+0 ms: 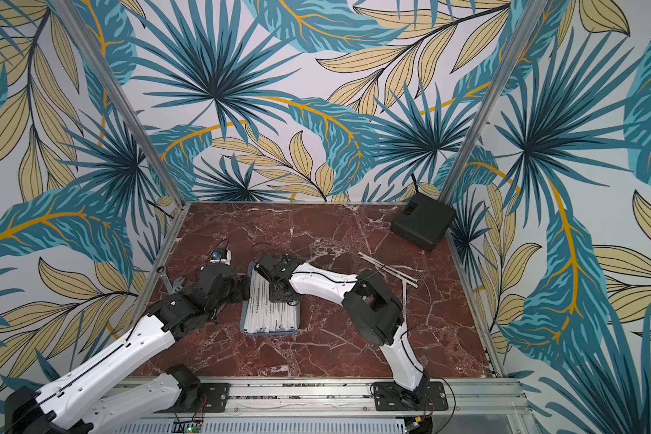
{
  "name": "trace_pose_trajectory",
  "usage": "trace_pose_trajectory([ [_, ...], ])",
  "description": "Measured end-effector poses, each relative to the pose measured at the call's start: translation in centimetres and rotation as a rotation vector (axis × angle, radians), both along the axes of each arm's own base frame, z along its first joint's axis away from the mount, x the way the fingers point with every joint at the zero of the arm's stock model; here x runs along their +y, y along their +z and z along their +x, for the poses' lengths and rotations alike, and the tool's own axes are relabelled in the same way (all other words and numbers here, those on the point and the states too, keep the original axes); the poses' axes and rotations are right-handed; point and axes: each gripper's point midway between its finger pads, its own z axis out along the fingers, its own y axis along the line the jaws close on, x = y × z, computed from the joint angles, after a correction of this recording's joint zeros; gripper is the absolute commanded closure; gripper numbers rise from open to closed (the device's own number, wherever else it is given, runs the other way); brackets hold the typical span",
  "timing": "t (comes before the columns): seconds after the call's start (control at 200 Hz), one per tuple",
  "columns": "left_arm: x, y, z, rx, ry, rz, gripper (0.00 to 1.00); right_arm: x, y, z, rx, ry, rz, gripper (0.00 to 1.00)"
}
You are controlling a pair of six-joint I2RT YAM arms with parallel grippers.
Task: Put the straws into the storage box
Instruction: Place the straw in the storage box, then adjust the straw at the center of the board.
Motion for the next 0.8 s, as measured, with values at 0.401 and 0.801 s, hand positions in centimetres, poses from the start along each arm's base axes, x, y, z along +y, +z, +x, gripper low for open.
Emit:
trace_pose_trajectory([
  [0.401,-0.6,-0.1,0.2,0.003,-0.039,0.005,0.17,-5.2,6.1,0.1,-0.062,-0.082,0.082,0.62],
  [0.801,-16.6,-2.7,-1.1,0.057,-0.498,0.018,0.17,-32.0,4.3,3.6,-0.09,-0.686,-0.148,0.27],
])
